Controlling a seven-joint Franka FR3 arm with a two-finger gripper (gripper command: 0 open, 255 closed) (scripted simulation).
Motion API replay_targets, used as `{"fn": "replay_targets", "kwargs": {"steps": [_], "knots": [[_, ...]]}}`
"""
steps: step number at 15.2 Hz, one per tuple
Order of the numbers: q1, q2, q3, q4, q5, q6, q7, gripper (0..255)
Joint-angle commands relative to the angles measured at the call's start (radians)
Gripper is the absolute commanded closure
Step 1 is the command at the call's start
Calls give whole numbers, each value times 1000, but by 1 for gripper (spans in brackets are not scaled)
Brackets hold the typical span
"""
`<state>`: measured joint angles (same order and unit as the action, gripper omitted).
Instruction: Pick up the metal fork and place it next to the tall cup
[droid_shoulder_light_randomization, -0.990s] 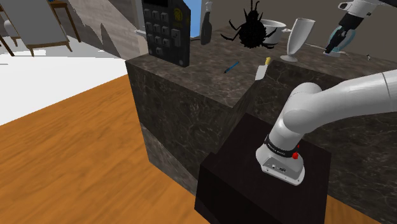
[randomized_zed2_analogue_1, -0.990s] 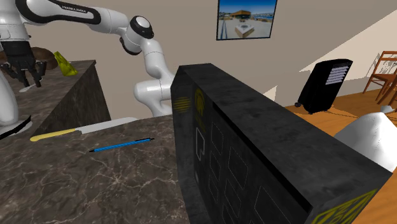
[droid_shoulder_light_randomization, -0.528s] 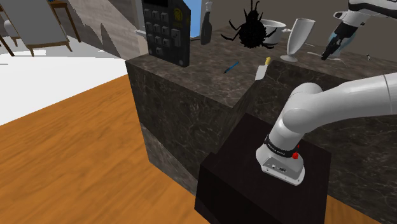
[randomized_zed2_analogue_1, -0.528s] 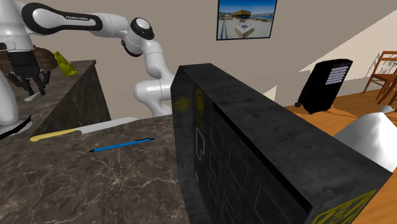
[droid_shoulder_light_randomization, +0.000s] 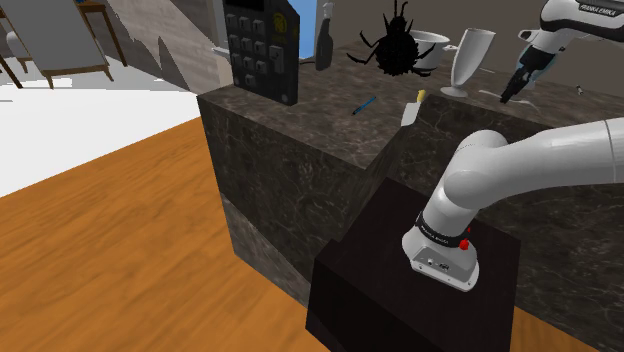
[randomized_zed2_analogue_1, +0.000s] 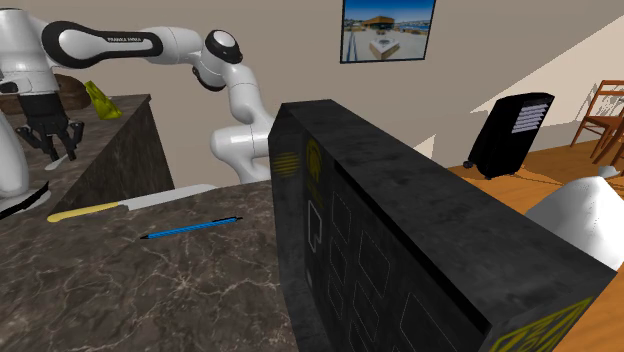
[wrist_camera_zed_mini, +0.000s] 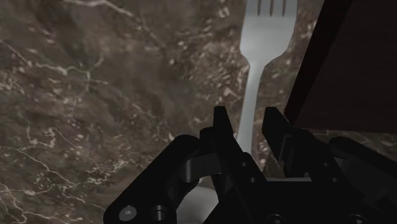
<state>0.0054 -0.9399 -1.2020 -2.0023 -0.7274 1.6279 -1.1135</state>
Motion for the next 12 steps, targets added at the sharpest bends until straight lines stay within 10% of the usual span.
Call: {"fn": "replay_targets", "kwargs": {"steps": [1,5,6,12], "knots": [[0,0,-1,-1,-1,1,0,255],[0,-1,-1,-1,-1,1,0,255],[0,-1,-1,-1,-1,1,0,0],[2,7,14,27,12,-25,-7,0]]}}
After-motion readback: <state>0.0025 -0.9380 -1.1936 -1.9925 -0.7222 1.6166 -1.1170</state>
